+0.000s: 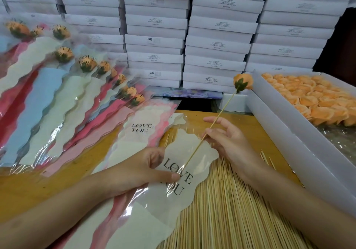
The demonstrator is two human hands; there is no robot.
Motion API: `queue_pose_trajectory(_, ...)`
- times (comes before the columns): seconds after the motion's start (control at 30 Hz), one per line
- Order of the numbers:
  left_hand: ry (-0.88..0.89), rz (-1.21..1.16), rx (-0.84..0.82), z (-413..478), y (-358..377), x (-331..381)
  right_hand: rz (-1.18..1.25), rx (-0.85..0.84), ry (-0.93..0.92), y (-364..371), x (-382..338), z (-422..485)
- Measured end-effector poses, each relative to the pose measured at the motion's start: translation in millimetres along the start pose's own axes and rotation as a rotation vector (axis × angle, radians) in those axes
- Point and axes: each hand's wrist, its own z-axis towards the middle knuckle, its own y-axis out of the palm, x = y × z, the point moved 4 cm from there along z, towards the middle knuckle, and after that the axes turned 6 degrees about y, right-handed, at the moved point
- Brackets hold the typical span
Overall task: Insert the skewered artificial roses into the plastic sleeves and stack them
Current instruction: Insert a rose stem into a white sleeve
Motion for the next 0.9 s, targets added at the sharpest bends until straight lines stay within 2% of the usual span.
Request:
queue_pose_trajectory(0.13, -0.049, -0.084, -0.025, -2.3, 4.7, 3.7, -0.031, -0.016, -0.018, 0.9, 0.9, -0.4)
queue_pose_trajectory(0.37, -0.087, -0.100, 0.000, -3.4, 1.2, 1.3, 0.047, 0.250, -0.100, -15.3, -6.5, 2.2)
queue_pose_trajectory(0.53, -0.082, -0.127, -0.028, -4.3, 2.7, 3.9, -0.004, 0.344, -0.150, -22.7, -9.0, 1.0)
queue_pose_trajectory(0.7, -0.096, -0.130, -0.052, -3.6, 3.4, 5.2, -0.012, 0.389, -0.141, -24.4, -7.9, 2.5)
queue_pose_trajectory(0.9, -0.029, -0.150, -0.037, -0.1, -1.3, -0.8, -0.009, 0.374, -0.138, -21.9, -8.5, 0.1)
